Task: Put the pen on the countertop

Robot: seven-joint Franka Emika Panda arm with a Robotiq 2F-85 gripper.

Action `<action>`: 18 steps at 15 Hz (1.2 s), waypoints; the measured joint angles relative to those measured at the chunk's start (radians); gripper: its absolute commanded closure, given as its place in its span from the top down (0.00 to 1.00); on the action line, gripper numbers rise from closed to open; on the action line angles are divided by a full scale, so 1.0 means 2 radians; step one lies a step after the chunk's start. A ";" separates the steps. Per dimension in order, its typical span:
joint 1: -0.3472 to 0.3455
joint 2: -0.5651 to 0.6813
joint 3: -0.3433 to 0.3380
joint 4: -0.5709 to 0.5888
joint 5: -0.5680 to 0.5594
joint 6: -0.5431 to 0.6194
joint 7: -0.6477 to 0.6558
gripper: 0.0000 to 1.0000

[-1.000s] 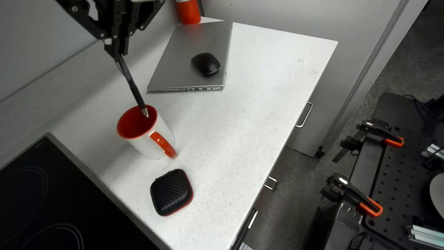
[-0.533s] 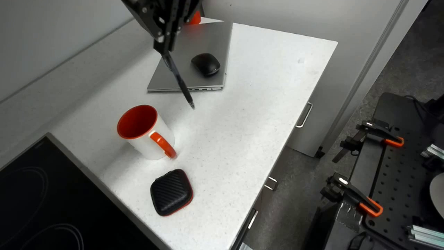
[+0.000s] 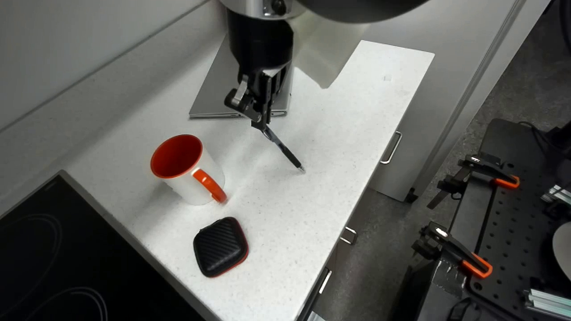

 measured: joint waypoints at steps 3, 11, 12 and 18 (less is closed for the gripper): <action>0.000 0.038 -0.001 0.021 -0.050 0.009 0.027 0.03; 0.002 0.117 -0.016 0.077 -0.095 0.032 0.062 0.61; 0.002 0.123 -0.019 0.081 -0.095 0.033 0.062 0.67; 0.002 0.133 -0.028 0.090 -0.094 0.037 0.062 1.00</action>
